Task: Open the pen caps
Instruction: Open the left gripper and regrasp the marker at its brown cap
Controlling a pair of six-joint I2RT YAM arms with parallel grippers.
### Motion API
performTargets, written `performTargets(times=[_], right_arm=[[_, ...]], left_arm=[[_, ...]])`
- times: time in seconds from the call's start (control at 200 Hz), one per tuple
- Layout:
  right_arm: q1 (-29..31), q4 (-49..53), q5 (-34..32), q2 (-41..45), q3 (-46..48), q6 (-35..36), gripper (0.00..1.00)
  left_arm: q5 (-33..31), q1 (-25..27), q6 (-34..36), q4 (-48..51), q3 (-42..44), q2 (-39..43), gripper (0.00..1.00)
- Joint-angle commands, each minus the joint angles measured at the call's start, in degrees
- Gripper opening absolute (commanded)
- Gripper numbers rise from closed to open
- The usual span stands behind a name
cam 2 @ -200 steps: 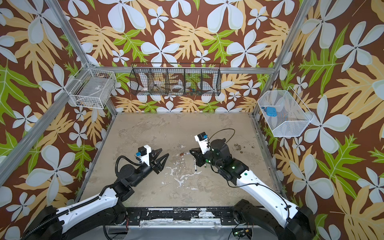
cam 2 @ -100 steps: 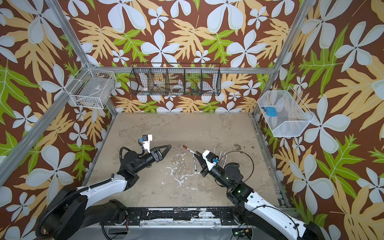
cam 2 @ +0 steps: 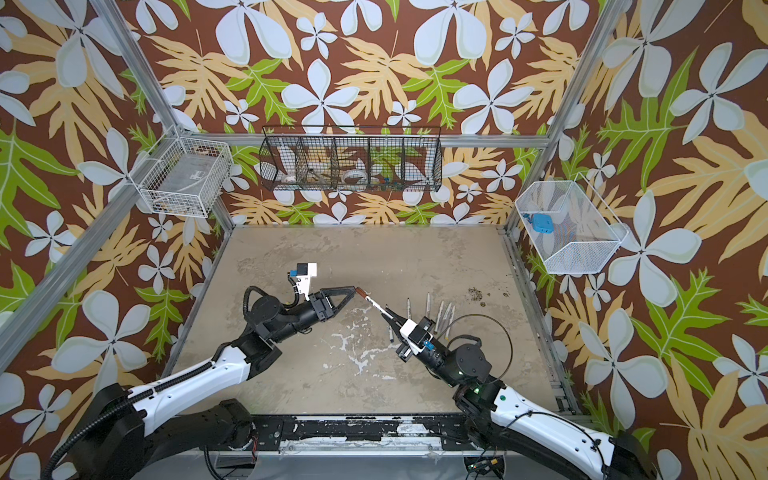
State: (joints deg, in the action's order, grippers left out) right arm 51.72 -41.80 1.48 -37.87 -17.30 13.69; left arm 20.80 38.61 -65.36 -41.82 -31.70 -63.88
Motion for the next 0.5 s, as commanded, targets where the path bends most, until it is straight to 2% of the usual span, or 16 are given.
performTargets(times=[0.0,0.305,0.43,0.495], right_arm=[[0.04,-3.46,-0.83,0.75,0.60,-0.03,0.00],[0.48,-3.98,1.07,0.59,1.04,-0.32,0.00],[0.73,-4.23,2.07,-0.16,1.05,-0.42,0.00],[0.98,-4.69,2.22,-0.53,1.13,-0.42,0.00]], left_arm=[[-1.08,0.71,-5.26,0.58,0.41,0.07,0.62],[-1.06,3.03,-11.01,-9.25,1.86,-2.67,0.61],[-0.45,3.14,-15.44,-20.13,4.35,-5.00,0.56],[0.19,3.18,-16.49,-22.58,4.24,-6.36,0.53]])
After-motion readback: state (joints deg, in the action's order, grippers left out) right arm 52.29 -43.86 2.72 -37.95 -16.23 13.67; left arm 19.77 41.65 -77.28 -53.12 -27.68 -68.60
